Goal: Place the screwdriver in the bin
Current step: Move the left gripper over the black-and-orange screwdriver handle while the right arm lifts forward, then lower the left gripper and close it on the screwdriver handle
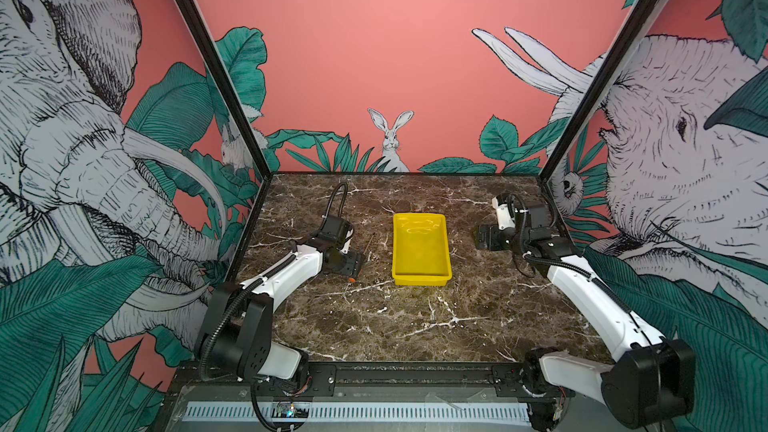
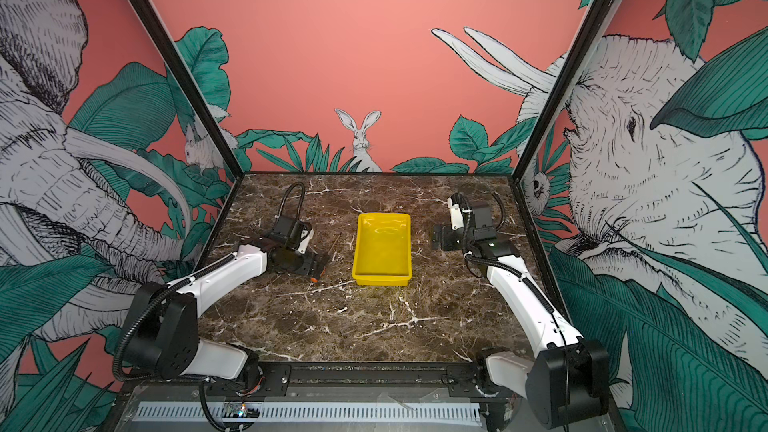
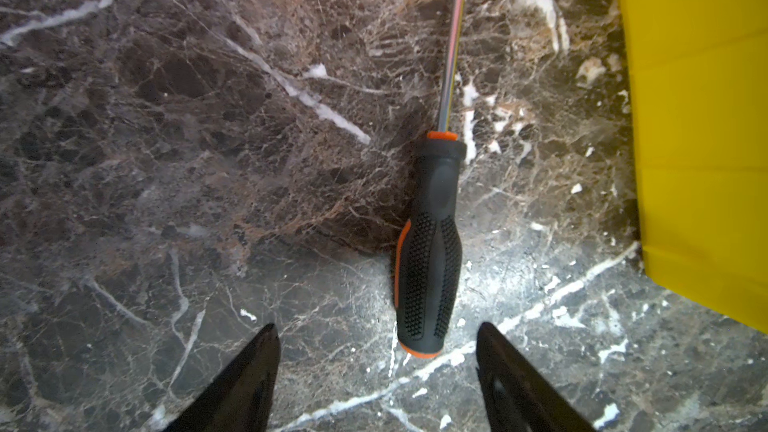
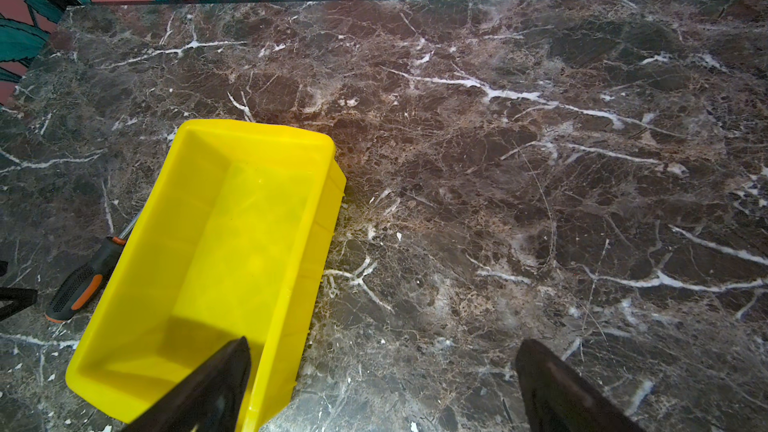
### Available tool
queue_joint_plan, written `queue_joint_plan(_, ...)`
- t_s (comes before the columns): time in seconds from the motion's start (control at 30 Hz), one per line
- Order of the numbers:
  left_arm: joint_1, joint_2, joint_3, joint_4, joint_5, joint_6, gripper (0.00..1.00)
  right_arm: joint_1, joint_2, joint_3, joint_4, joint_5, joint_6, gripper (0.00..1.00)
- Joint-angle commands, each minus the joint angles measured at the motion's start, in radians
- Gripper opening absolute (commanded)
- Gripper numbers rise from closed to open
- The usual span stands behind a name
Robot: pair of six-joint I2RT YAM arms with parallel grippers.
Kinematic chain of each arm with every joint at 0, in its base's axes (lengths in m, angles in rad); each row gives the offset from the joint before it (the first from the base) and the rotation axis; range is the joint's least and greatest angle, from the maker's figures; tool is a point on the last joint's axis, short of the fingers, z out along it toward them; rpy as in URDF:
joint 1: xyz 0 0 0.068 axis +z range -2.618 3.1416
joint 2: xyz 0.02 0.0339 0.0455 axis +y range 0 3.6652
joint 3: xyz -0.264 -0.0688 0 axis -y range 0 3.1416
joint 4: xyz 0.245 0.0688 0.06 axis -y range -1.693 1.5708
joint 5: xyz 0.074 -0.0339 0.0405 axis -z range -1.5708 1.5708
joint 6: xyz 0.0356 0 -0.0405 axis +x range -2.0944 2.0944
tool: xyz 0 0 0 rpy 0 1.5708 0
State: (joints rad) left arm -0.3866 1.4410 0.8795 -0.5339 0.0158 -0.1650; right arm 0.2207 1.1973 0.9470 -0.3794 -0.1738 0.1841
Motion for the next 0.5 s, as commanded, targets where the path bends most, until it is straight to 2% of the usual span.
queue_joint_plan(0.0,-0.02,0.014,-0.017,-0.014,0.012,-0.014,0.75,0.004,-0.014,-0.005,0.014,0.0,0.008,0.99)
queue_joint_plan(0.37,-0.035,0.122,-0.001,0.052,-0.004,-0.044,0.72,0.004,-0.036,0.001,0.01,0.002,0.008,0.99)
queue_joint_plan(0.47,-0.039,0.148,0.001,0.062,-0.024,-0.05,0.67,0.004,-0.038,0.002,0.011,-0.002,0.009,0.99)
